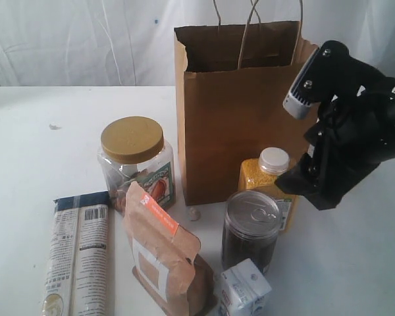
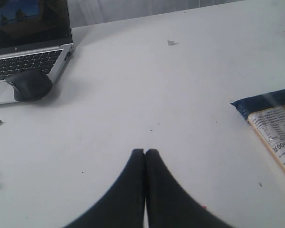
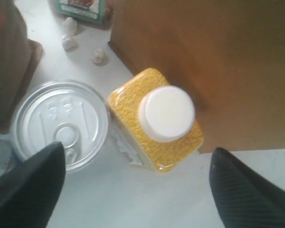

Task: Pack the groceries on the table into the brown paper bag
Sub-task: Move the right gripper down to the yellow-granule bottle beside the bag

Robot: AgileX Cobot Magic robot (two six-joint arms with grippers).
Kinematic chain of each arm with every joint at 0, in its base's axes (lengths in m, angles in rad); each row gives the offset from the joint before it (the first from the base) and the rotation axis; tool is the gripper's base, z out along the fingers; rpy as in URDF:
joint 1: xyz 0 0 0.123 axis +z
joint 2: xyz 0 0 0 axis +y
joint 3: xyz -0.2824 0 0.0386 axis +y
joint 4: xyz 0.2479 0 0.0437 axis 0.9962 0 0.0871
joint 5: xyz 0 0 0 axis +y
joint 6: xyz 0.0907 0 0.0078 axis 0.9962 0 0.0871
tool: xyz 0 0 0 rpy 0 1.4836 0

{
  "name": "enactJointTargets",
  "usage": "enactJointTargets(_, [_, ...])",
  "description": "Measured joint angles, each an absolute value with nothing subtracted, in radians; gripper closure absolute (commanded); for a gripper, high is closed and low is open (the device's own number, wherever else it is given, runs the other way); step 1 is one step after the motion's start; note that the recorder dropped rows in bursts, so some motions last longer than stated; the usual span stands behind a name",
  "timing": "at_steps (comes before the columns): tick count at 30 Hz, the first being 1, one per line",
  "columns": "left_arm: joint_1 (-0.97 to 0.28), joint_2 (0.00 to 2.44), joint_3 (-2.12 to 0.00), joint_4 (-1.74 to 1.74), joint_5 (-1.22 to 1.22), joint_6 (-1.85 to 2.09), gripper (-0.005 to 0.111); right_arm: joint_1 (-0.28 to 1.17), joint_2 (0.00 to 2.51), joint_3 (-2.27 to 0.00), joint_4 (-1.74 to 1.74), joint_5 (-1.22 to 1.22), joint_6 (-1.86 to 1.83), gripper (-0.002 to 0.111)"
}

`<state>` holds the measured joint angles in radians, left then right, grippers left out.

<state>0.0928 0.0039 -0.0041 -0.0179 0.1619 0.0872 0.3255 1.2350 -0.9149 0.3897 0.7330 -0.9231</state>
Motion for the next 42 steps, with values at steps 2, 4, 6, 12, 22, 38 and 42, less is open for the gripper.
enactJointTargets(2, [0.093,0.004,-0.004,-0.018,0.162,0.087,0.107,0.326,1.247,-0.915,0.390,0.694,-0.944,0.031])
enactJointTargets(4, [0.093,0.004,-0.004,-0.018,0.162,0.087,0.107,0.326,1.268,-0.915,0.390,0.669,-0.997,0.031])
enactJointTargets(6, [0.093,0.004,-0.004,-0.018,0.162,0.087,0.107,0.326,1.289,-0.915,0.390,0.666,-1.075,0.031])
enactJointTargets(12, [0.093,0.004,-0.004,-0.018,0.162,0.087,0.107,0.326,1.343,-0.915,0.385,0.701,-1.376,0.031])
enactJointTargets(22, [0.093,0.004,-0.004,-0.018,0.162,0.087,0.107,0.326,1.411,-0.915,0.383,0.646,-1.530,0.031])
enactJointTargets(38, [0.093,0.004,-0.004,-0.018,0.162,0.087,0.107,0.326,1.487,-0.915,0.383,0.600,-1.534,0.031])
enactJointTargets(42, [0.093,0.004,-0.004,-0.018,0.162,0.087,0.107,0.326,1.487,-0.915,0.383,0.599,-1.530,0.034])
